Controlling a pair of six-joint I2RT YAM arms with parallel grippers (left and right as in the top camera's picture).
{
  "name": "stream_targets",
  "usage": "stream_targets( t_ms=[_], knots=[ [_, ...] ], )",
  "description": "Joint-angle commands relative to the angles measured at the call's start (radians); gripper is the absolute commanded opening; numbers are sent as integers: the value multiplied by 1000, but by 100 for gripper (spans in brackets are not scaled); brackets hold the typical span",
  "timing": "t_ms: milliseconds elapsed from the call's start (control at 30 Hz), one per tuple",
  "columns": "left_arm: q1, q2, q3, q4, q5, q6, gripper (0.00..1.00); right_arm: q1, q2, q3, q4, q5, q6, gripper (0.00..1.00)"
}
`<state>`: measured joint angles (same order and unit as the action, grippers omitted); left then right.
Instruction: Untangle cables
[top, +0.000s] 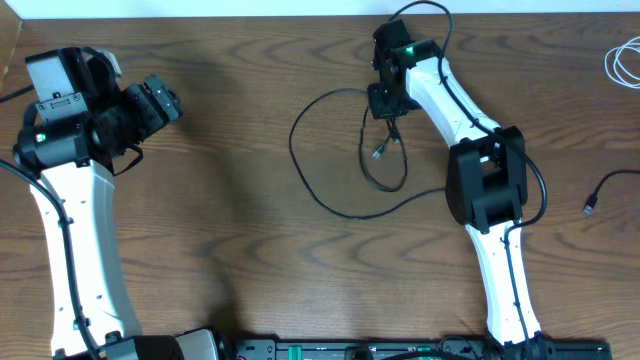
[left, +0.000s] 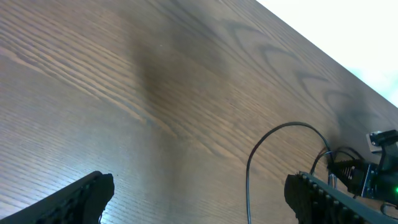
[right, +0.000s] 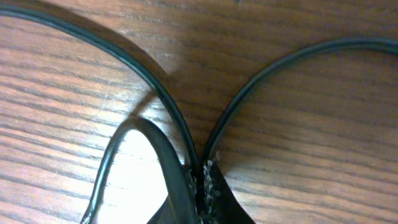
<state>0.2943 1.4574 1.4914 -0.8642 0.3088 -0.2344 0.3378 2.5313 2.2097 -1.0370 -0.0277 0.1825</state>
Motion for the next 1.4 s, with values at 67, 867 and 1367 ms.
stream_targets(
  t_ms=[67, 867, 1367],
  knots=[
    [3, 0, 10, -6, -6, 16, 93, -19, -25, 25, -50, -26, 37, 1],
    [3, 0, 10, -6, -6, 15, 93, -729, -661, 89, -80, -142, -50, 1],
    [1, 0, 10, -2, -3, 12, 93, -1064, -678, 98, 9, 49, -50, 1]
  ],
)
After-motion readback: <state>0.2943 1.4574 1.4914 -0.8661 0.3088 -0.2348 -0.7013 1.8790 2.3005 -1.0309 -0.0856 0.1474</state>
